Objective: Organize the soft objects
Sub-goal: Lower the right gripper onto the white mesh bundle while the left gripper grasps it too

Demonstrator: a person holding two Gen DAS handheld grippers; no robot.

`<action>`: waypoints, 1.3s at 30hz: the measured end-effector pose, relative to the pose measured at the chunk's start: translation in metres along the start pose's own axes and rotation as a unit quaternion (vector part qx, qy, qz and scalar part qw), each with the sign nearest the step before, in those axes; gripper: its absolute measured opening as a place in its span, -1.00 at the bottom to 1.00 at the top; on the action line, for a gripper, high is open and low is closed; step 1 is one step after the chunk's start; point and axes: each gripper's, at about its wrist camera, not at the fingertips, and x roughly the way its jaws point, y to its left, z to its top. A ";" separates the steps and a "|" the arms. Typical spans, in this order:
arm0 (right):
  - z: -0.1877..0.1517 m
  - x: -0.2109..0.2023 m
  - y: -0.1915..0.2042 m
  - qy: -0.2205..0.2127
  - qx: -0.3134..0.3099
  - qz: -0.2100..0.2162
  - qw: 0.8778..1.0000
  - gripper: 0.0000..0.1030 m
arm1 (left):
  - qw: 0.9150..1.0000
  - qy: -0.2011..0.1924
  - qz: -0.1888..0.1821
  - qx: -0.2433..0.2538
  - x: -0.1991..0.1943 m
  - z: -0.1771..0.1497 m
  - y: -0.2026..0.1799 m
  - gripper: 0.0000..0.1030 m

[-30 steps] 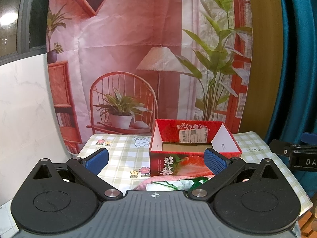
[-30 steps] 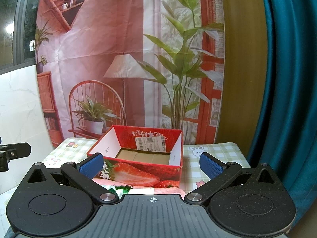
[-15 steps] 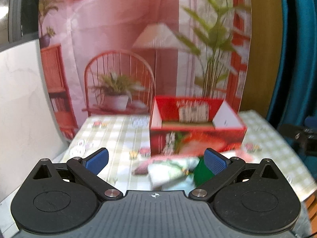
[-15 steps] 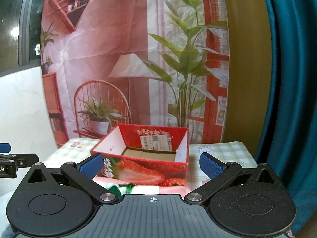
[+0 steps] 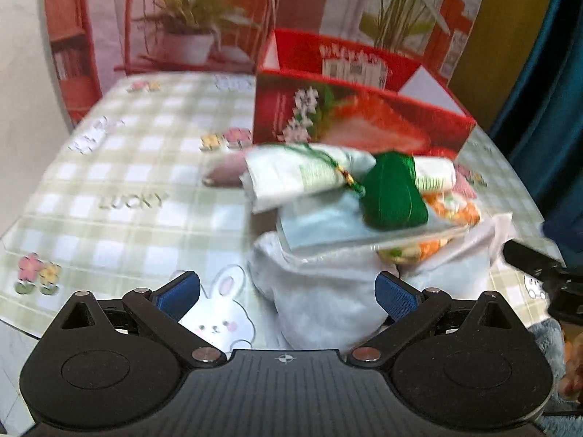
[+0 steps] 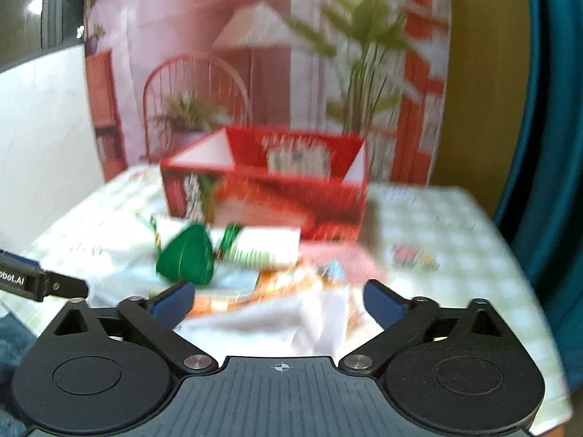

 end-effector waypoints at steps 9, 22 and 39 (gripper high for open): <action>-0.020 0.050 0.003 0.095 0.011 0.057 0.994 0.35 | 0.997 0.062 -0.047 -0.013 0.046 -0.006 0.003 0.59; -0.035 0.077 -0.008 0.132 0.032 0.096 0.986 0.20 | 0.978 0.107 -0.161 -0.083 0.088 -0.016 0.025 0.39; -0.036 0.078 -0.009 0.136 0.042 0.114 0.983 -0.20 | 0.980 0.094 -0.171 -0.042 0.080 -0.022 0.014 -0.16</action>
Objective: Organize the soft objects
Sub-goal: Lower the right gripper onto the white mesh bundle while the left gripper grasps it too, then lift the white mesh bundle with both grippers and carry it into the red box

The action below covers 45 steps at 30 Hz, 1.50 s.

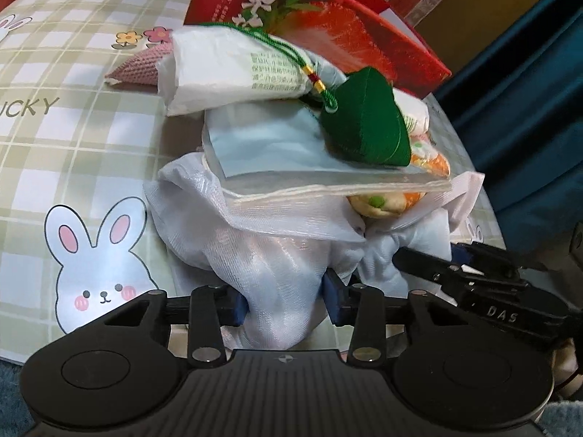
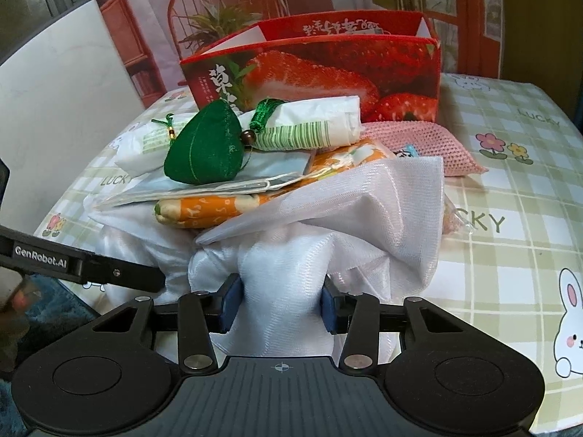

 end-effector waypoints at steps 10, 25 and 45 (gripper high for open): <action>-0.001 -0.004 0.004 -0.002 -0.006 0.014 1.000 -0.52 | 0.998 -0.029 0.030 0.041 -0.009 0.001 -0.023 -0.42; 0.014 -0.081 0.030 -0.113 -0.065 0.042 0.991 -0.61 | 0.978 -0.137 0.034 0.151 -0.096 -0.002 -0.077 -0.46; 0.069 -0.092 0.033 -0.191 -0.122 0.021 0.974 -0.60 | 0.964 -0.205 0.047 0.160 -0.113 0.045 -0.093 -0.44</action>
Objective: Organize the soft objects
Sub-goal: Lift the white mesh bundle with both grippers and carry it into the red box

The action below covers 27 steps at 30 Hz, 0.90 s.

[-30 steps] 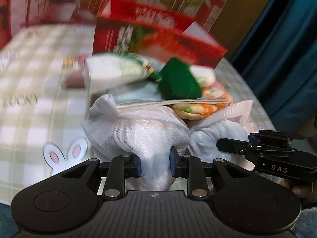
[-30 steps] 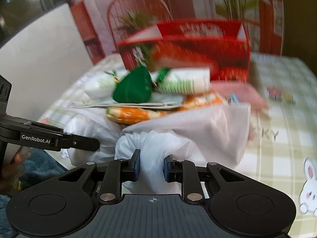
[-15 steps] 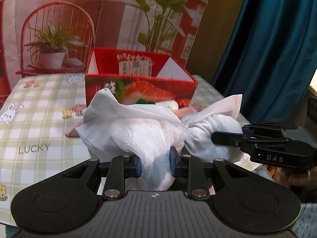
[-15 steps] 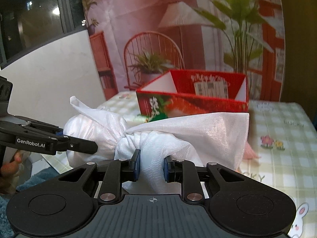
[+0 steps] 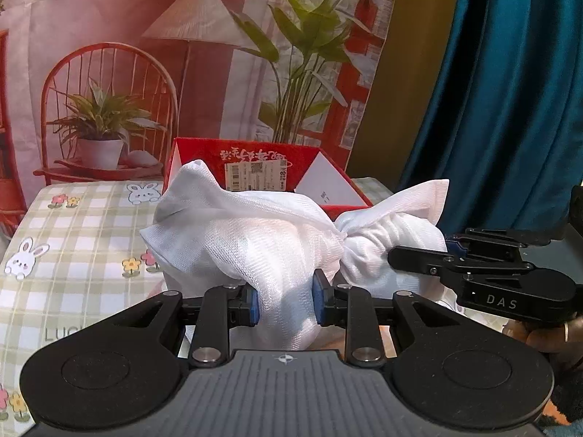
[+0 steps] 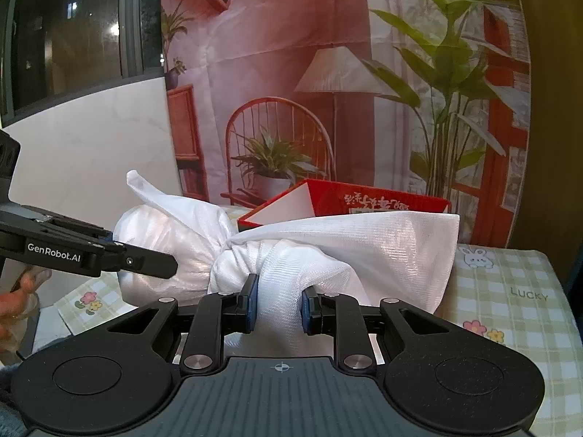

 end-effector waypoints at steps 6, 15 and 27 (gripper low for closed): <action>0.030 0.029 -0.023 -0.012 -0.002 -0.002 1.000 -0.59 | 1.000 -0.014 0.004 0.006 0.026 0.045 0.013 -0.43; 0.082 0.116 -0.085 0.004 0.063 -0.011 0.998 -0.59 | 1.000 0.009 0.005 0.008 0.112 0.107 0.045 -0.37; 0.051 0.205 -0.127 0.079 0.125 -0.041 0.988 -0.59 | 0.995 0.086 0.026 -0.034 0.199 0.096 0.066 -0.35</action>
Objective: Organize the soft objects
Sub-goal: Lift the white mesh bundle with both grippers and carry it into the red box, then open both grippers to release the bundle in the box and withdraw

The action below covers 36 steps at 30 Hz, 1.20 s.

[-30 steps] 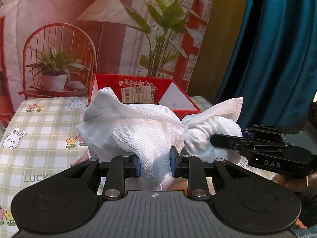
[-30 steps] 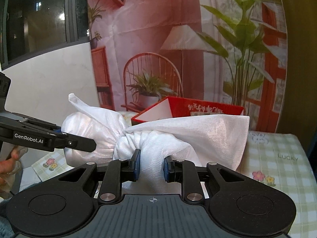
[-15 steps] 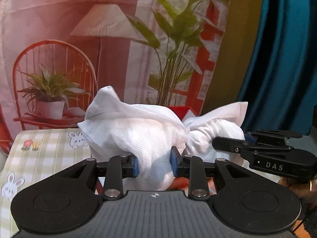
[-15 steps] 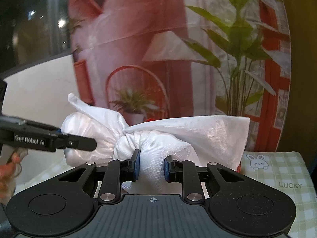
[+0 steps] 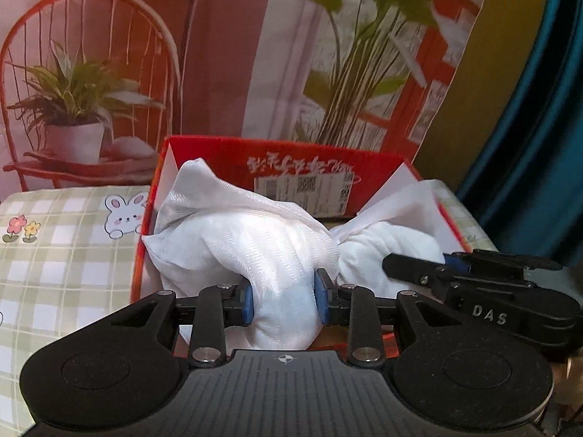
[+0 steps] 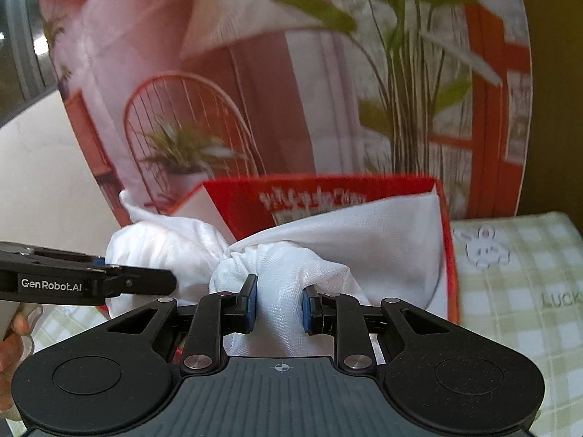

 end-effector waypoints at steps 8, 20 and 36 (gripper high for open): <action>-0.011 0.018 -0.007 0.031 0.023 -0.024 0.999 -0.55 | 0.999 0.037 0.016 -0.002 0.023 -0.006 0.006 -0.17; -0.007 -0.014 0.005 -0.008 0.001 -0.050 0.999 -0.13 | 0.999 -0.041 0.030 -0.020 -0.037 0.001 0.012 0.50; -0.037 -0.095 0.043 -0.106 -0.028 -0.070 0.992 0.99 | 0.981 -0.132 0.136 0.028 -0.118 -0.064 -0.026 1.00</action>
